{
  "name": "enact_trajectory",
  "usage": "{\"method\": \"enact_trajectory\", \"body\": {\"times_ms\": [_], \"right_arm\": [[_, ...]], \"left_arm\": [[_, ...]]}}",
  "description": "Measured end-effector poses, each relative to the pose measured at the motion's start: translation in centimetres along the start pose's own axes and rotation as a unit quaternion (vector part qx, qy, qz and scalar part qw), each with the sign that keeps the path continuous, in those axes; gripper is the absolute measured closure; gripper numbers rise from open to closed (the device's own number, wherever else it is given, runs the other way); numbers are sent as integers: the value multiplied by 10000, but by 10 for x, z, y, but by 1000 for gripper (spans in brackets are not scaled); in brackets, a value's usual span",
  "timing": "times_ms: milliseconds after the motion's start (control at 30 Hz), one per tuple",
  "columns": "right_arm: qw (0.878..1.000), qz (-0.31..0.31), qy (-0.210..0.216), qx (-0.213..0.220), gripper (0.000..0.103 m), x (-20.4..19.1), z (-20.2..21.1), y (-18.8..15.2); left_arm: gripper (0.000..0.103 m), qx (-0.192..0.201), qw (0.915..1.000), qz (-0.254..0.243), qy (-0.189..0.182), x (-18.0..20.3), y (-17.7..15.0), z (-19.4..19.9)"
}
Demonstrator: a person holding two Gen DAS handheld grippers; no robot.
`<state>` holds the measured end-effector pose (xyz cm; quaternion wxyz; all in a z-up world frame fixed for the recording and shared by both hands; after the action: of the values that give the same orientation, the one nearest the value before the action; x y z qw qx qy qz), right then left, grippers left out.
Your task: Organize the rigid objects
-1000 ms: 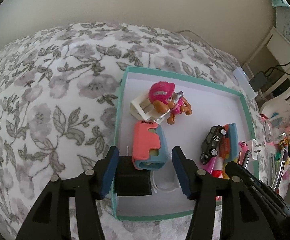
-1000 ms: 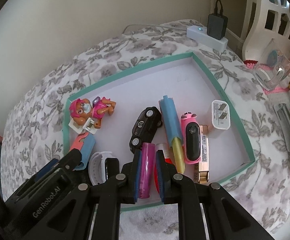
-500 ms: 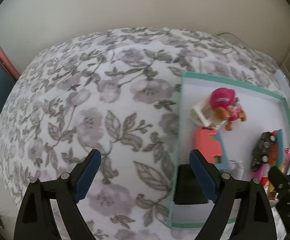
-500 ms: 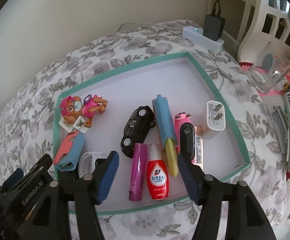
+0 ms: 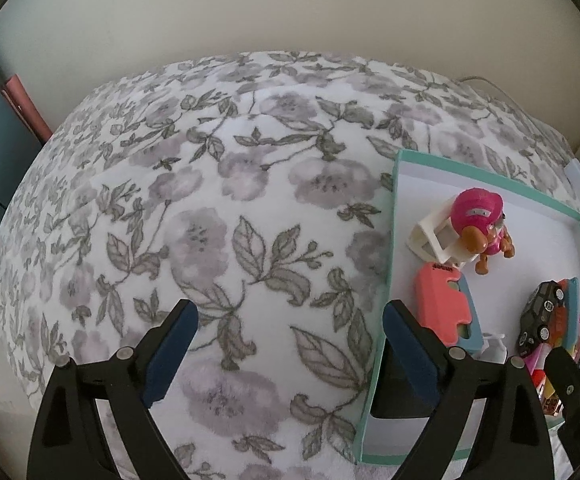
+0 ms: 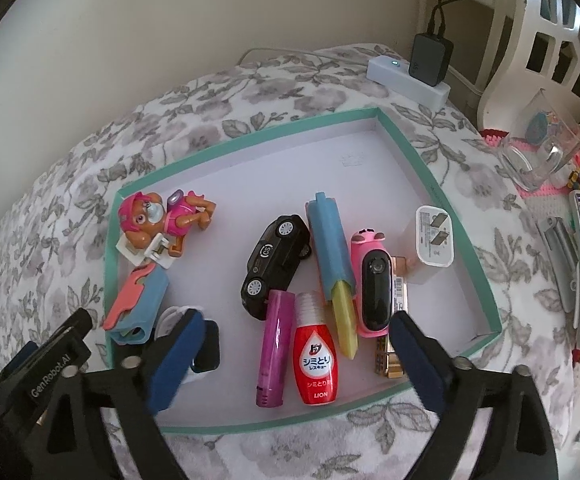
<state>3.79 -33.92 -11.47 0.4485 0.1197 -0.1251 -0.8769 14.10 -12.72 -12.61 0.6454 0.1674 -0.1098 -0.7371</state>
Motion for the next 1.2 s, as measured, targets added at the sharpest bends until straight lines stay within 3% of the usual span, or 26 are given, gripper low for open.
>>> {"method": "enact_trajectory", "body": {"times_ms": [133, 633, 1200], "right_arm": [[10000, 19, -3, 24, 0, -1, 0, 0], [10000, 71, -32, -45, 0, -1, -3, -5], [9992, 285, 3, 269, 0, -4, 22, -42]], "left_arm": [[0, 24, 10000, 26, -26, -1, 1, 0], [0, -42, 9999, 89, 49, -9, -5, -2], [0, 408, 9980, -96, 462, -28, -42, 30]]}}
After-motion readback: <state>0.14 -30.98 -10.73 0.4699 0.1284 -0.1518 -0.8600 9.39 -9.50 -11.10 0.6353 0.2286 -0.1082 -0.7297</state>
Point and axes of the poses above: each gripper's, at about its wrist camera, not at the fingertips, and z roughly against the way its jaws point, x to its right, y to its top, the point moved 7 cm from there along -z, roughly the way its jaws point, and after that the axes turned 5 degrees about -x, right-handed, at the moved point
